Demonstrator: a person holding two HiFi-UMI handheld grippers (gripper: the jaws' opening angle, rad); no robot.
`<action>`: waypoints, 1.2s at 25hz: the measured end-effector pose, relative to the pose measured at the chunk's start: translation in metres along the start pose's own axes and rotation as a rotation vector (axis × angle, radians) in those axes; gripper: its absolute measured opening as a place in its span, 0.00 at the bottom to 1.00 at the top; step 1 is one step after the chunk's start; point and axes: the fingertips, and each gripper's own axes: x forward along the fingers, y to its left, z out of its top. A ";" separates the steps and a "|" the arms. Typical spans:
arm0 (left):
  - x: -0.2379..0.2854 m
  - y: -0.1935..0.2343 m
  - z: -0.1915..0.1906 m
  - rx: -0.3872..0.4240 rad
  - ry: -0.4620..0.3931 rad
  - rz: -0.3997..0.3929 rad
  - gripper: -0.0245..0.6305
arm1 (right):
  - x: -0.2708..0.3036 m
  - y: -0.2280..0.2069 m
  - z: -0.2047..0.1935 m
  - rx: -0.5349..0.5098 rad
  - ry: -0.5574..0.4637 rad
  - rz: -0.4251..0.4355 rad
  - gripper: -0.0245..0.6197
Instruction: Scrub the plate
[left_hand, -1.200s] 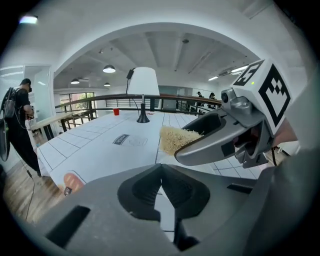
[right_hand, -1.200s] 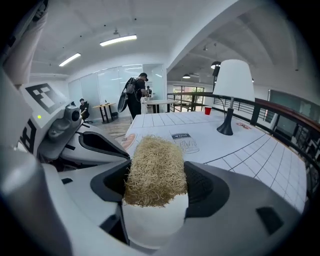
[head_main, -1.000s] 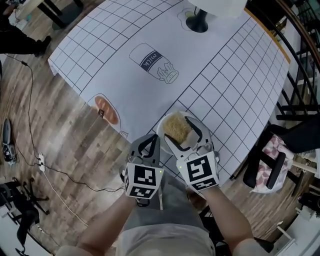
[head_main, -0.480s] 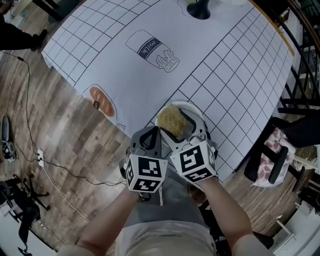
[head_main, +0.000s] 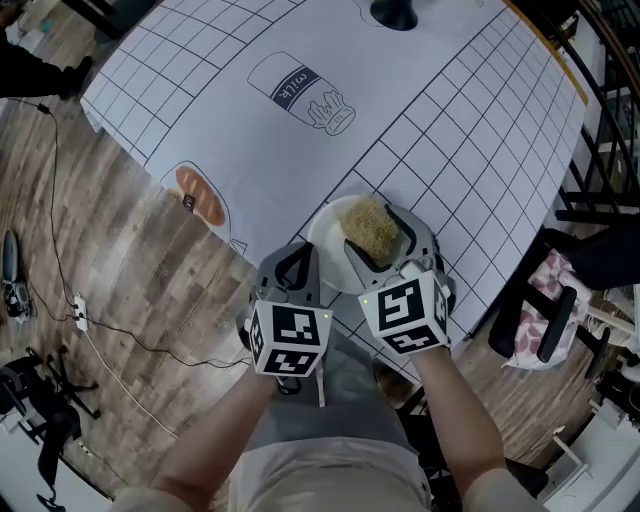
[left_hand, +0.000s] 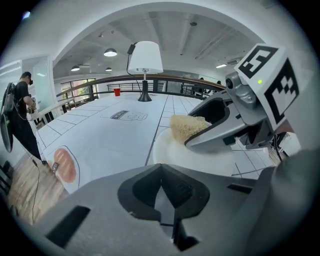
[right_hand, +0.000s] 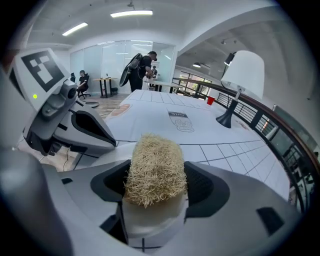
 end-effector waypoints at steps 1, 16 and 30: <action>0.000 0.000 0.000 0.000 -0.004 0.001 0.06 | -0.002 -0.007 -0.004 0.011 0.009 -0.017 0.54; 0.001 0.003 0.000 -0.061 -0.008 -0.011 0.06 | -0.040 0.016 0.041 0.019 -0.102 0.065 0.54; -0.001 0.011 0.005 -0.099 -0.035 0.011 0.06 | -0.003 0.064 -0.010 -0.093 0.091 0.210 0.54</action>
